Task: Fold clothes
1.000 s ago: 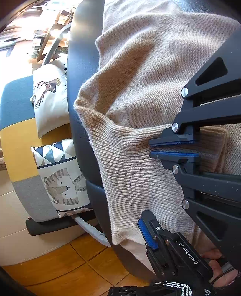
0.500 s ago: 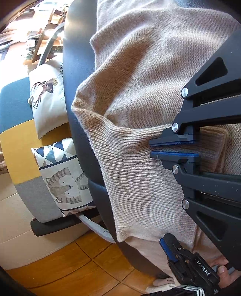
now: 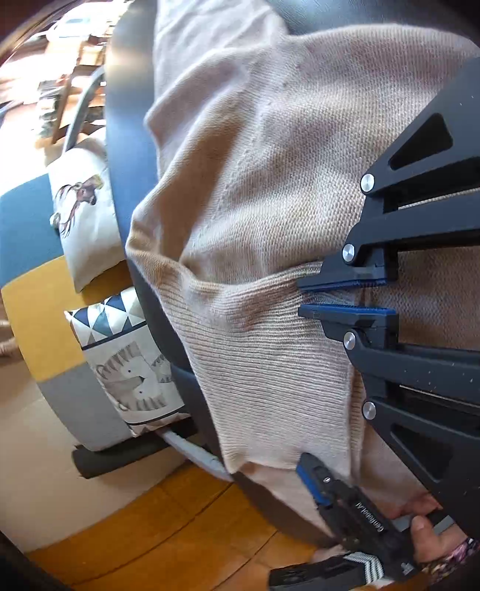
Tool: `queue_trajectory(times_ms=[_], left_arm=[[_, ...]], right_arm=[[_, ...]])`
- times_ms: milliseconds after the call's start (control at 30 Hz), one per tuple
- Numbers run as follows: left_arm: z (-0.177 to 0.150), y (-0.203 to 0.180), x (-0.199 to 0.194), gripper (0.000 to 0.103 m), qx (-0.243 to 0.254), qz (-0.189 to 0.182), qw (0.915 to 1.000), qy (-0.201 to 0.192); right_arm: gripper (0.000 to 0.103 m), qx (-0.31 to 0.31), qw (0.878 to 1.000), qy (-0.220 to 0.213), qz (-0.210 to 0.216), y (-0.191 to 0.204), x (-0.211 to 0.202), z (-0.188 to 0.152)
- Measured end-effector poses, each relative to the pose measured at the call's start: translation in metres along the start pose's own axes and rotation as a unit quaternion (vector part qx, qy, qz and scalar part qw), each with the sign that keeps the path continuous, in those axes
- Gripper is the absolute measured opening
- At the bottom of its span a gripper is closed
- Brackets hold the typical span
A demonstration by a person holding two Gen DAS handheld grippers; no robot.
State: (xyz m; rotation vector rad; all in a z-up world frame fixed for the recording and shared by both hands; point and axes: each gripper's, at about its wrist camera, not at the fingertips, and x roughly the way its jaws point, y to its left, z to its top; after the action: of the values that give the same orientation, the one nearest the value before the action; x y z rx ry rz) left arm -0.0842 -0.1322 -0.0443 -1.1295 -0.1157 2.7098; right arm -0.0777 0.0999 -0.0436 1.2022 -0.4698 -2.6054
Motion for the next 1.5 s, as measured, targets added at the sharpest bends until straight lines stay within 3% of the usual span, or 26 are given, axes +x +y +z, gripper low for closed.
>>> queue_trajectory(times_ms=[200,267,300,400,600,767,1000,1133,1500], left_arm=[[0.000,-0.001,-0.001,0.026,0.000,0.001,1.0000,0.000],[0.000,-0.002,-0.001,0.026,0.001,0.001,1.0000,-0.001],[-0.001,-0.002,-0.001,0.026,0.001,0.002,1.0000,-0.001],[0.000,-0.003,-0.001,0.026,0.005,0.006,1.0000,-0.002],[-0.001,-0.005,-0.001,0.026,0.008,0.010,0.9999,-0.003],[-0.001,-0.009,-0.001,0.026,0.019,0.024,0.9995,-0.006],[-0.002,-0.012,0.000,0.027,0.031,0.037,0.9988,-0.008],[-0.002,-0.014,0.001,0.027,0.036,0.043,0.9984,-0.009],[-0.003,-0.016,0.003,0.027,0.041,0.049,0.9978,-0.013]], right_arm=[[0.014,0.083,0.993,-0.006,0.081,-0.036,-0.021,0.001],[0.040,0.112,0.991,-0.027,0.070,-0.059,-0.040,0.004],[0.043,0.127,0.989,-0.034,0.066,-0.073,-0.048,0.006],[0.044,0.164,0.984,-0.050,0.053,-0.116,-0.071,0.014],[0.044,0.186,0.979,-0.081,-0.033,-0.202,-0.108,0.040],[0.044,0.265,0.956,-0.099,-0.076,-0.293,-0.129,0.062],[0.044,0.371,0.916,-0.120,-0.094,-0.390,-0.140,0.075],[0.044,0.407,0.897,-0.158,-0.071,-0.420,-0.144,0.080],[0.044,0.428,0.880,-0.188,-0.085,-0.466,-0.147,0.109]])
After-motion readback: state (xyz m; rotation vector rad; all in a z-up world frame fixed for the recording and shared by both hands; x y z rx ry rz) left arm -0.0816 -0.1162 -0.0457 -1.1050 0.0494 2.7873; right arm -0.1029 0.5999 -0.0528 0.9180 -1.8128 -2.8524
